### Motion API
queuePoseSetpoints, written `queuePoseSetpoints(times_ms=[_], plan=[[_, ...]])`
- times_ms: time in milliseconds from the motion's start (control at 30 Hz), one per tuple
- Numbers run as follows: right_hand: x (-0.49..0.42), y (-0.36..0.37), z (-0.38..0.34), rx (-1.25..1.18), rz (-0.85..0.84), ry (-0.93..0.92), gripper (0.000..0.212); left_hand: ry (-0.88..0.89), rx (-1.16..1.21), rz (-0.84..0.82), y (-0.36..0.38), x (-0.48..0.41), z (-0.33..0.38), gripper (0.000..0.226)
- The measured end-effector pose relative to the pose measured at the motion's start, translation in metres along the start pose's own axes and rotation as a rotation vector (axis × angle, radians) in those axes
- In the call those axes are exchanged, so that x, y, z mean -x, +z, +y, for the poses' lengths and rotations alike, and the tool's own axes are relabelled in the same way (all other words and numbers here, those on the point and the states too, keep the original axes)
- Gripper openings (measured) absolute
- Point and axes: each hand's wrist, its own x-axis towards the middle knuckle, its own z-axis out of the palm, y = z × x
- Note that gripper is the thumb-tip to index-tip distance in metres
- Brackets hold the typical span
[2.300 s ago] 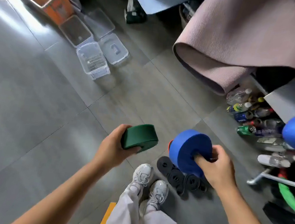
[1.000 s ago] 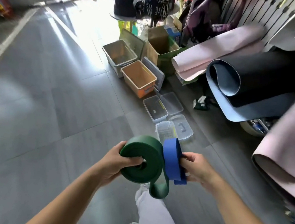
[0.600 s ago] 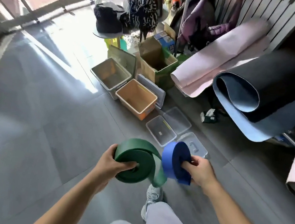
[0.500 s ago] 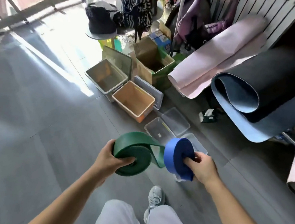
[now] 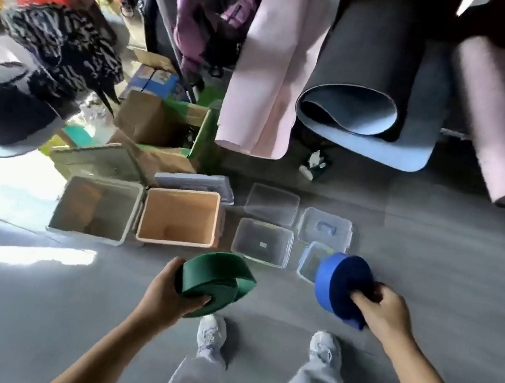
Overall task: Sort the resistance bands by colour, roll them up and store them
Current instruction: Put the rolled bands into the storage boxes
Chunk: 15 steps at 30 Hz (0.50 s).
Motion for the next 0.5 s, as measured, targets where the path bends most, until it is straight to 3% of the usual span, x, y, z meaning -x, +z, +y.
queuePoseSetpoints(times_ms=[333, 500], plan=[[-0.056, 0.122, 0.085, 0.067, 0.048, 0.194, 0.028, 0.042, -0.130, -0.190, 0.059, -0.100, -0.102, 0.052], [-0.115, 0.179, 0.129, 0.245, 0.042, 0.141, 0.039, 0.107, -0.134, -0.249, 0.119, -0.146, -0.170, 0.046]])
